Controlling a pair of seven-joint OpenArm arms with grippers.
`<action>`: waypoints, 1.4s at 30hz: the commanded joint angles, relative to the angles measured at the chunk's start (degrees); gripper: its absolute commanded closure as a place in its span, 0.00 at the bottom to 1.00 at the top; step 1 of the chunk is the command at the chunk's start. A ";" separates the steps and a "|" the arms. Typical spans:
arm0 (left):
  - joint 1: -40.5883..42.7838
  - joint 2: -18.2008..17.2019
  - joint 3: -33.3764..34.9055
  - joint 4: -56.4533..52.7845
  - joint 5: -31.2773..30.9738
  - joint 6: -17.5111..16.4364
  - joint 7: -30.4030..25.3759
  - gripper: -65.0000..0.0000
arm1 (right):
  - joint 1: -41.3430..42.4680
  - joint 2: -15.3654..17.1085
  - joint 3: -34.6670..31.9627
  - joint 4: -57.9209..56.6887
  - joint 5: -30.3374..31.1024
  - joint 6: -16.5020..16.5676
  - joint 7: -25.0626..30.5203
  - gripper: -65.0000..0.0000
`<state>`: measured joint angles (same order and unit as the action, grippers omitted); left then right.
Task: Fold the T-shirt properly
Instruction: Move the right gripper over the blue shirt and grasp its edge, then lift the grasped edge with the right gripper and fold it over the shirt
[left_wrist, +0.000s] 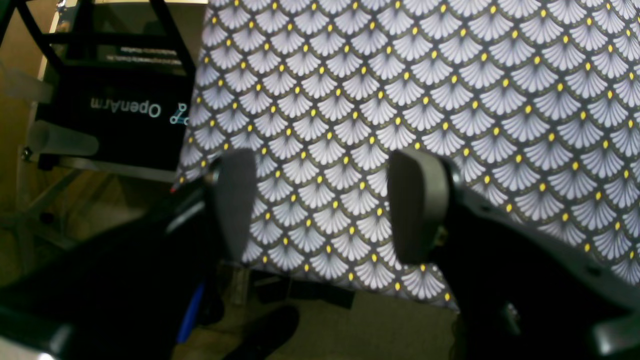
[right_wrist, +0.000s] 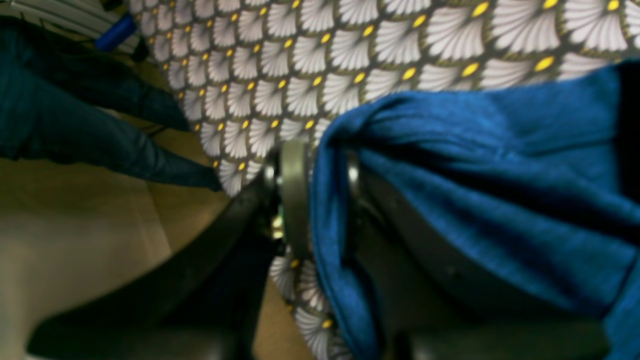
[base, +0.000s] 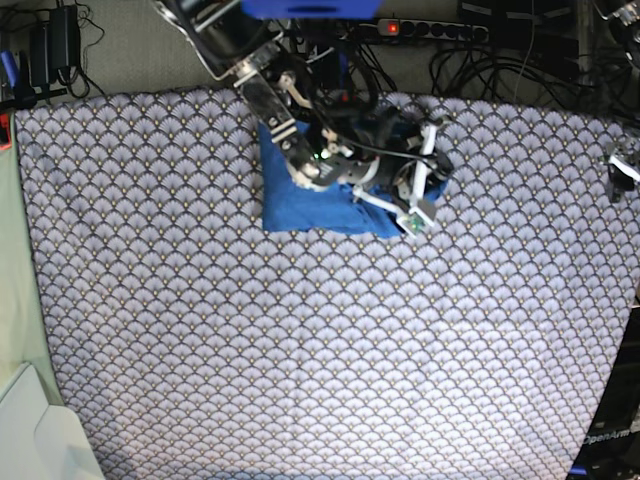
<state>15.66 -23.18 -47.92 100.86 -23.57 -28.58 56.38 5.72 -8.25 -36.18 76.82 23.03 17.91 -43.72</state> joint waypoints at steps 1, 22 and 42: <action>-0.14 -1.30 -0.39 0.81 -0.47 0.05 -0.95 0.38 | 1.01 -0.75 -0.17 1.03 1.37 0.24 0.16 0.82; -0.14 -1.30 -0.39 0.81 -0.73 0.05 -0.95 0.38 | 1.89 -0.75 -0.17 4.63 1.37 0.24 -6.52 0.44; 0.91 -1.57 -0.47 0.81 -0.38 0.05 -1.22 0.38 | 3.47 8.56 13.37 12.72 1.37 0.24 -5.29 0.44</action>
<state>16.73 -23.35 -48.01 100.86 -23.55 -28.71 56.40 8.32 1.06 -22.55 88.20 22.96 17.91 -50.22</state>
